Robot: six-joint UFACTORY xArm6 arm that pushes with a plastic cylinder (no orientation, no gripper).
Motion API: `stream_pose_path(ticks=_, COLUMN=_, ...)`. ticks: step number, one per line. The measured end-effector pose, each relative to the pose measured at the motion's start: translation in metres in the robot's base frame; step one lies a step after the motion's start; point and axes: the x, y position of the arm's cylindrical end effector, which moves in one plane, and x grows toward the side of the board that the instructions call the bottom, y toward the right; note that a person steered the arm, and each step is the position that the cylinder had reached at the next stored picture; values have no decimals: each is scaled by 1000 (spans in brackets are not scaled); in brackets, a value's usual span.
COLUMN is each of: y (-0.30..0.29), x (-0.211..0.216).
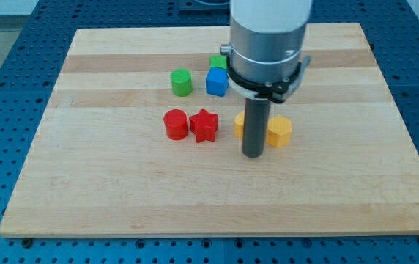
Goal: Move the hexagon slightly to the right side of the heart
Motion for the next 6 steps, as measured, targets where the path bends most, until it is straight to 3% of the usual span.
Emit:
stream_pose_path(ticks=2, y=41, x=1)
stream_pose_path(ticks=6, y=45, x=-12)
